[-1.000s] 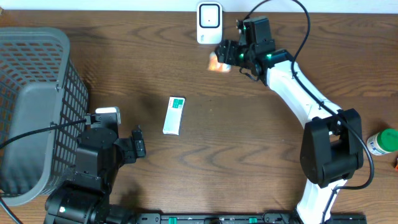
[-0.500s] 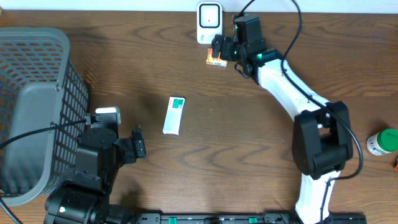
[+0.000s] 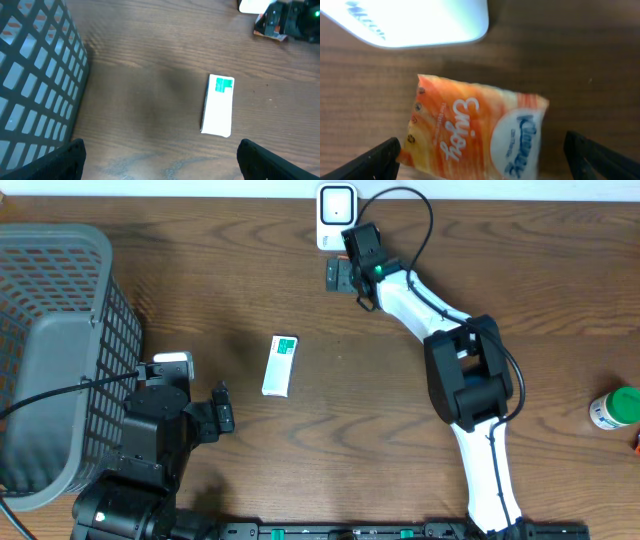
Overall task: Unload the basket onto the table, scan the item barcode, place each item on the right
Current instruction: 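Hold the tissue pack barcode in front of the scanner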
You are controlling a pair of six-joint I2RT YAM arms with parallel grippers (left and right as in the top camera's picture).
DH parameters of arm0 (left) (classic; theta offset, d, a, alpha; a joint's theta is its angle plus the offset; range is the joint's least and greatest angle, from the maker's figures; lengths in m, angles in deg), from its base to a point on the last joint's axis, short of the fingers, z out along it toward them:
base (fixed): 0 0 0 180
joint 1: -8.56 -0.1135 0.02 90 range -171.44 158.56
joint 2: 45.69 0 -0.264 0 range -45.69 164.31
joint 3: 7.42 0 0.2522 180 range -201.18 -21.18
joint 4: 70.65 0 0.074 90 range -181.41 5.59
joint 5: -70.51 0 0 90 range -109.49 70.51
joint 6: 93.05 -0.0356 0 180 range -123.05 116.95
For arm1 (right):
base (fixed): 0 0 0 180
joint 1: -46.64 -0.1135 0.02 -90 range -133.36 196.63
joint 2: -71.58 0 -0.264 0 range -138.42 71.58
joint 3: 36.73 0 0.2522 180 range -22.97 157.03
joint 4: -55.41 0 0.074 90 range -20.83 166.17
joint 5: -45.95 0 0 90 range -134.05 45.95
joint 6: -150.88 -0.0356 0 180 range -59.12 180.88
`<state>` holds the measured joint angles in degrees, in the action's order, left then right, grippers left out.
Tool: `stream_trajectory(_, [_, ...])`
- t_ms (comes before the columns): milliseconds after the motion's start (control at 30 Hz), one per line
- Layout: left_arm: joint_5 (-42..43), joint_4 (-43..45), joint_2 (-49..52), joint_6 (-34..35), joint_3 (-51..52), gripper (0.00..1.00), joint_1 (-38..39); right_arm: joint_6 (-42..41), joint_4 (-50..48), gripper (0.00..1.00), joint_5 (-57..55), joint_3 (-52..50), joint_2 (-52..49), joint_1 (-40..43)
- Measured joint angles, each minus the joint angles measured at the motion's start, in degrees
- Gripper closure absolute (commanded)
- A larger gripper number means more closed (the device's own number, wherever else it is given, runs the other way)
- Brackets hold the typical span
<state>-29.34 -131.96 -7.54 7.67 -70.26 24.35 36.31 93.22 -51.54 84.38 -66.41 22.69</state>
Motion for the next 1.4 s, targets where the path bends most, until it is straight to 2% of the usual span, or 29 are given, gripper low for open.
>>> stream_trajectory(167, [0.0, 0.0, 0.0, 0.0, 0.0, 0.04, 0.0, -1.95, 1.44, 0.02, -1.75, 5.4, -1.05, -0.46])
stream_trajectory(500, [0.0, -0.02, 0.0, 0.0, 0.0, 0.04, 0.0, -8.35, 6.95, 0.02, -3.23, 5.97, -1.57, -0.52])
stream_trajectory(900, [0.0, -0.02, 0.0, 0.0, 0.0, 0.04, 0.0, -13.44, 3.93, 0.04, -4.9, 6.23, -3.74, -0.57])
stream_trajectory(967, [0.0, -0.02, 0.0, 0.0, 0.0, 0.04, 0.0, -13.64, 3.13, 0.09, -4.98, 6.23, -3.89, -0.57])
stream_trajectory(1133, [0.0, -0.02, 0.0, 0.0, 0.0, 0.04, 0.0, -14.12, 2.32, 0.31, -4.83, 6.25, -4.13, -0.5])
stream_trajectory(1400, [0.0, -0.02, 0.0, 0.0, 0.0, 0.04, 0.0, -13.35, 4.2, 0.38, -4.39, 6.56, -4.13, -0.52])
